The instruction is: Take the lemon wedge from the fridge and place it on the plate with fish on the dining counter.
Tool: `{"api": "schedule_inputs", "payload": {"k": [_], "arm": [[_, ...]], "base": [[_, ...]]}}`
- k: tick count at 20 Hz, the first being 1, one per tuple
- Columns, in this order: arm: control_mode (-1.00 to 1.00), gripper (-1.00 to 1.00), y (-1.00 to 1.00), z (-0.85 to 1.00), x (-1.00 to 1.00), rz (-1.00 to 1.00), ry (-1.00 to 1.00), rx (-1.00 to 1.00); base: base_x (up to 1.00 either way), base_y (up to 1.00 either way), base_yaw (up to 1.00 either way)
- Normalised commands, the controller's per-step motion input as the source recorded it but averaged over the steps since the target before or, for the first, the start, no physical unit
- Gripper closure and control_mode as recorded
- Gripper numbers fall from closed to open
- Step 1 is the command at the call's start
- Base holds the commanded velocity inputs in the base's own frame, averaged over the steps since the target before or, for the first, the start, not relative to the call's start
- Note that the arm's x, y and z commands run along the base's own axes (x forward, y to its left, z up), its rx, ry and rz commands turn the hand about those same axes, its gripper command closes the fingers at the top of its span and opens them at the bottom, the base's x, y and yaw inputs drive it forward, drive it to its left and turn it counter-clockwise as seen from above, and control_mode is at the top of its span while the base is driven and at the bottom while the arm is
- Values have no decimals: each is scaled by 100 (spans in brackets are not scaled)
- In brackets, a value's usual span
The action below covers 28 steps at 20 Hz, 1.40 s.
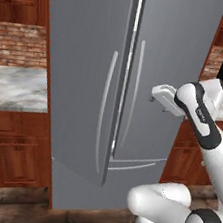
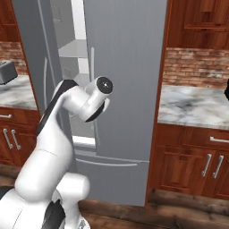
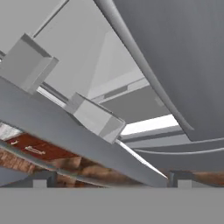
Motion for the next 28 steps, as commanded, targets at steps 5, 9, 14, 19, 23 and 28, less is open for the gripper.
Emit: {"api": "schedule_inputs", "payload": {"k": [5, 9, 14, 19, 23, 28], "arm": [[-100, -100, 37, -8, 97, 0, 1, 0], [-100, -100, 33, -12, 64, 4, 5, 0], [-100, -100, 35, -11, 39, 11, 20, 1], [-100, -100, 21, -7, 31, 14, 12, 0], [-100, -100, 0, -9, 10, 12, -1, 0], [-100, -100, 0, -11, 8, 7, -9, 1]], "base": [[0, 0, 0], [0, 0, 0], [0, 0, 0], [0, 0, 0], [0, 0, 0], [0, 0, 0]]}}
